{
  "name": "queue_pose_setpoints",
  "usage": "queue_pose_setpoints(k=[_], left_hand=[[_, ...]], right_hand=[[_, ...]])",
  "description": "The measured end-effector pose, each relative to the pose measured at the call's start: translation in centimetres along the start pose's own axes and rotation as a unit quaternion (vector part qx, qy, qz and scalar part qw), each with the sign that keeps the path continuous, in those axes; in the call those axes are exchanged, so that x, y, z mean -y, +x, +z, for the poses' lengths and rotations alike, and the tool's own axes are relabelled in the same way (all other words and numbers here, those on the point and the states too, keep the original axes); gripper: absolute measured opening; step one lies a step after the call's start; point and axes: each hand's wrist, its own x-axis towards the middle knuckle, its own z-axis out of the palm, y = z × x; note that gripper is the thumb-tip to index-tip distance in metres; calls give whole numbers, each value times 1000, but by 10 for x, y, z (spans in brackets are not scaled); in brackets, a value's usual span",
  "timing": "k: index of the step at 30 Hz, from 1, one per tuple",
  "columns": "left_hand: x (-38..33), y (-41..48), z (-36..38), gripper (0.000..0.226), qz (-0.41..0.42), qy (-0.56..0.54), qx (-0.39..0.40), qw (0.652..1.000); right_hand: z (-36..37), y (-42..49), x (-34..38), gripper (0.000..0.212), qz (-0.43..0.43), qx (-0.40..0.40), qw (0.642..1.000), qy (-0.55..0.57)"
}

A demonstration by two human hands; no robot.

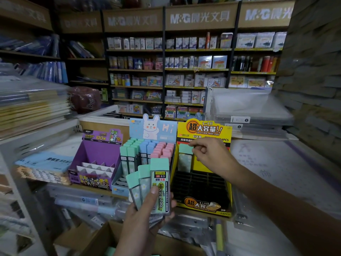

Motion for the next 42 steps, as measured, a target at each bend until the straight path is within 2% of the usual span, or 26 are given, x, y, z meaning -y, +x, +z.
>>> queue_pose_setpoints(k=[5,8,13,18,21,23,30,33,37,40,42], left_hand=[[-3,-2,5,35,-6,7,3,1000],[-5,-4,6,35,-5,12,13,1000],[-9,-6,9,35,10,18,26,999],[-7,-8,16,39,16,25,23,999],[-7,-9,20,37,16,35,23,999],[-7,-9,22,37,15,41,24,999],[-7,-9,22,37,10,20,15,1000],[-7,-5,18,52,11,3,-6,1000],[-7,-1,14,46,1,-7,-23,1000],[-6,2,12,32,2,-2,-36,999],[-6,3,11,32,1,-4,-36,999]], right_hand=[[-2,-2,-2,28,4,11,1000,17],[-11,-1,4,29,-3,-11,999,34],[-31,2,32,17,12,-12,987,161],[-24,-17,59,4,32,91,954,284],[-17,-26,65,13,57,149,939,304],[-15,-30,66,17,67,158,937,306],[-24,-31,61,16,104,122,920,359],[-35,-25,52,14,116,61,918,376],[-48,-16,35,15,128,-12,936,329],[-49,-9,21,13,139,-37,954,262],[-46,-9,12,12,137,-47,965,220]])
